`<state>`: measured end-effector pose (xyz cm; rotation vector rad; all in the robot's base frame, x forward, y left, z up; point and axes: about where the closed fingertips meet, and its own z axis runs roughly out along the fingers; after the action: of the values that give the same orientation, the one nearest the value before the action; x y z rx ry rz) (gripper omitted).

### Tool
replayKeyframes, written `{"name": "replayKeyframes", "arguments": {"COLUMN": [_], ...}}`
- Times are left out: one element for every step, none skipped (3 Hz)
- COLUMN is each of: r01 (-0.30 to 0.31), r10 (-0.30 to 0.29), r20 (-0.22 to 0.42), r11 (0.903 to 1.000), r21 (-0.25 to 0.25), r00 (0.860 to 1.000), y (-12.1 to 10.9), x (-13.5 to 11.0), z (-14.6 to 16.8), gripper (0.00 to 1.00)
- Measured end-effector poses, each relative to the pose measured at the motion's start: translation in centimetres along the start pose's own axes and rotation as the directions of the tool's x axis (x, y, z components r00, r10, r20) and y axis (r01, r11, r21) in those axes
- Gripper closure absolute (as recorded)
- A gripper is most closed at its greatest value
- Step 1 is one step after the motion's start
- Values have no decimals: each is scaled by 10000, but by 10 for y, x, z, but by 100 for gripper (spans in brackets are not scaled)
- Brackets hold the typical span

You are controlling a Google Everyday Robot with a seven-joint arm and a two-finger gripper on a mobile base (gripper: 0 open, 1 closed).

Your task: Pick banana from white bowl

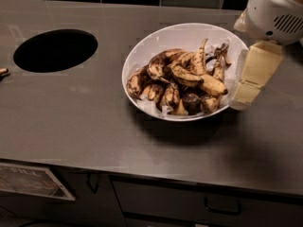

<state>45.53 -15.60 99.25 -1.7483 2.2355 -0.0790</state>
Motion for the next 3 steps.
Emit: {"name": "replayKeyframes", "arguments": {"r01": [172,-95,-661], "r10": [-171,95,663], "r20": [65,15,20], "r11": [9998,9995,9964], "r21": [-117,-294,-533], "r00": [9998,10000,9978], "y": [-2,-7,-11], "x": [-12,-17,-17], "z": [9,19,29], "gripper": [0,0,0]}}
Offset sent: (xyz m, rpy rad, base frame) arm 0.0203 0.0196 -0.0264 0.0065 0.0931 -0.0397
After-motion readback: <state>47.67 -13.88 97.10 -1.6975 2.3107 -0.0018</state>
